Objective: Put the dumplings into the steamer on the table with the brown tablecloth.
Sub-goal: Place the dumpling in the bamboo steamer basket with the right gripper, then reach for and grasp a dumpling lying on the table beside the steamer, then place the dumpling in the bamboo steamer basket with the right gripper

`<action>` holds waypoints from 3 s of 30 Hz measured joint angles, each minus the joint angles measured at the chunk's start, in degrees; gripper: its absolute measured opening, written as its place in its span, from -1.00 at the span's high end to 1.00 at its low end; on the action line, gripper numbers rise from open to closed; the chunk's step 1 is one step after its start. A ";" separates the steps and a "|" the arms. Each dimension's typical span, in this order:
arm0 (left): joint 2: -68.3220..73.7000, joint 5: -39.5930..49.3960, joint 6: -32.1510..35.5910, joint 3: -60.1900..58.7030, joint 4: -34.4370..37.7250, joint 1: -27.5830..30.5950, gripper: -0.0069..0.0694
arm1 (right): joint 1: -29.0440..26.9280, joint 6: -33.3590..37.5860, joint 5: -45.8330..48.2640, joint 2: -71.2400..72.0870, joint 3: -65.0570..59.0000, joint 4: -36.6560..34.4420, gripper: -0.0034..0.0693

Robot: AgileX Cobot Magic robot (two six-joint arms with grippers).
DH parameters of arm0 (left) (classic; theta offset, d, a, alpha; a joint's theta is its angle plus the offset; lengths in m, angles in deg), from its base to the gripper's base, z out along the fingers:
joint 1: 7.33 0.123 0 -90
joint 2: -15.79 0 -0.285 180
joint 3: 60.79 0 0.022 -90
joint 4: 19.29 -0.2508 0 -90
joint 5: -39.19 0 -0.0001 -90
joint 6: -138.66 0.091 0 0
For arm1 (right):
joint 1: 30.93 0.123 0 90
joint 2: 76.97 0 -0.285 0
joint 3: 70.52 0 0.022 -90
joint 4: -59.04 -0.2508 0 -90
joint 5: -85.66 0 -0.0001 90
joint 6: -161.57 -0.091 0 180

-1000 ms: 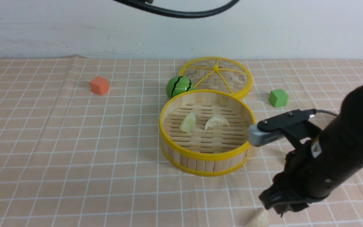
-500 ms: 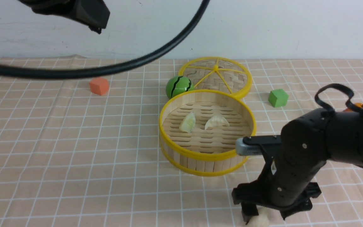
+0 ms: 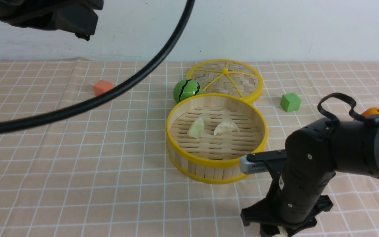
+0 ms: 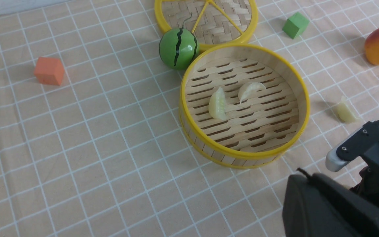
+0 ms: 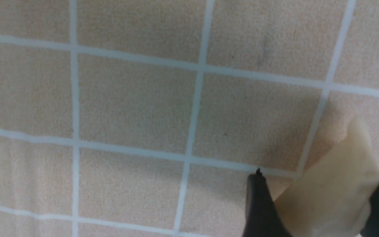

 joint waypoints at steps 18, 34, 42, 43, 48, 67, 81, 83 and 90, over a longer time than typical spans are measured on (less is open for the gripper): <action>-8.80 6.76 0.21 -1.26 4.32 0.00 0.86 | 0.00 13.69 5.04 -1.87 26.91 4.31 -0.09; -26.19 6.76 0.21 -24.25 2.98 0.00 0.86 | -0.05 13.92 4.07 -26.93 46.83 3.04 -0.07; -26.42 6.76 -0.88 -26.26 0.08 0.00 0.86 | -0.05 16.59 10.55 -23.62 49.74 2.79 -0.56; -26.42 6.76 -0.92 -26.26 0.06 0.00 0.86 | -0.05 17.06 10.84 -22.97 49.82 2.79 -0.57; -26.42 6.76 -1.11 -26.26 -0.21 0.00 0.86 | -1.82 23.24 20.27 -12.08 49.85 3.25 -0.69; -26.44 5.98 -1.11 -26.26 -0.31 0.00 0.86 | -22.37 24.59 -5.00 -2.79 12.88 1.54 -0.60; -26.44 6.70 -1.11 -26.26 -0.31 0.00 0.86 | -22.37 24.59 -9.91 -11.12 12.82 1.71 -0.14; -26.44 6.70 -1.11 -26.26 -0.33 0.00 0.86 | -22.26 24.59 -9.91 -11.09 12.87 1.57 0.17; -26.44 6.70 -1.11 -26.26 -1.23 0.00 0.86 | -21.37 24.59 -3.25 -9.77 16.66 1.52 0.21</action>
